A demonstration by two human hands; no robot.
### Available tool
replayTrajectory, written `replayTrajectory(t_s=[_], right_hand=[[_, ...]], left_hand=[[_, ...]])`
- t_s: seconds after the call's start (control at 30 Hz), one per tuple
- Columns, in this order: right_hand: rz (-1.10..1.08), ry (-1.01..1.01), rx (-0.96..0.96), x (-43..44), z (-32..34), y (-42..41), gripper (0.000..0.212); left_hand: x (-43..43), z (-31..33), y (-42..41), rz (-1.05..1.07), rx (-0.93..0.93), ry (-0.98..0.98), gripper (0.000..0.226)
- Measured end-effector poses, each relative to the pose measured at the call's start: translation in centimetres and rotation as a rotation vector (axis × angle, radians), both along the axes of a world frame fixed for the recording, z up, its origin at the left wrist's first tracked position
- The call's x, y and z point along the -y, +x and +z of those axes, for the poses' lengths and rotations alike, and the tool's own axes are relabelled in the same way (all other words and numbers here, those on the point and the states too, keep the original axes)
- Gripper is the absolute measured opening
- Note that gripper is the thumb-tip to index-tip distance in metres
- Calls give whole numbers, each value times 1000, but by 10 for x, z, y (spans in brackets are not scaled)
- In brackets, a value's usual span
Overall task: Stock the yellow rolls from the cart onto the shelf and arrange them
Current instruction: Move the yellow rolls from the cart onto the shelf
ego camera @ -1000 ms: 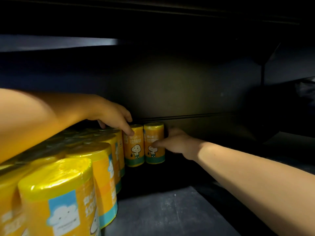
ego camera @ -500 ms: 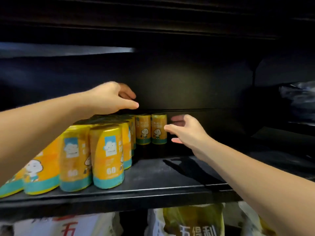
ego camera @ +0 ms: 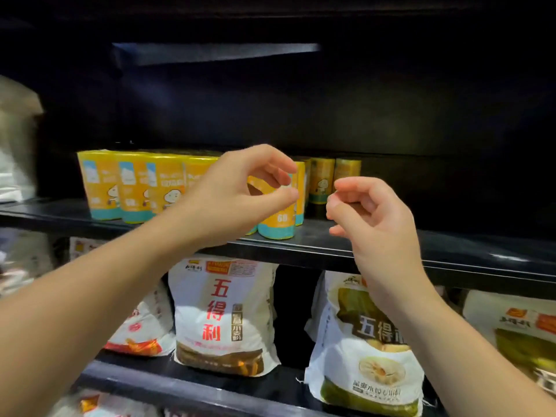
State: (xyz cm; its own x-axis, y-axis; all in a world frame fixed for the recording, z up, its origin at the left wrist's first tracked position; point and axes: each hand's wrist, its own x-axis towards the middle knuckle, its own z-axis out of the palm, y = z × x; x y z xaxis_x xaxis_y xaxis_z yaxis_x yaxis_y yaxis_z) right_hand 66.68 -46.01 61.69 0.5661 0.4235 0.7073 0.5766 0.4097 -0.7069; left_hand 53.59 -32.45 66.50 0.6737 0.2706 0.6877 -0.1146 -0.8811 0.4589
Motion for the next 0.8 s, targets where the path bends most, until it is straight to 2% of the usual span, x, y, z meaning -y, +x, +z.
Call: replayTrajectory(t_s=[0.37, 0.5, 0.8], right_hand=[[287, -41, 1, -81, -67, -137, 24], [380, -115, -22, -137, -100, -210, 19], [593, -337, -160, -256, -181, -345, 23]], left_hand=[[-62, -88, -141, 184, -10, -122, 24], [-106, -134, -216, 268, -5, -231, 24], [-185, -235, -378, 520, -49, -483, 20]])
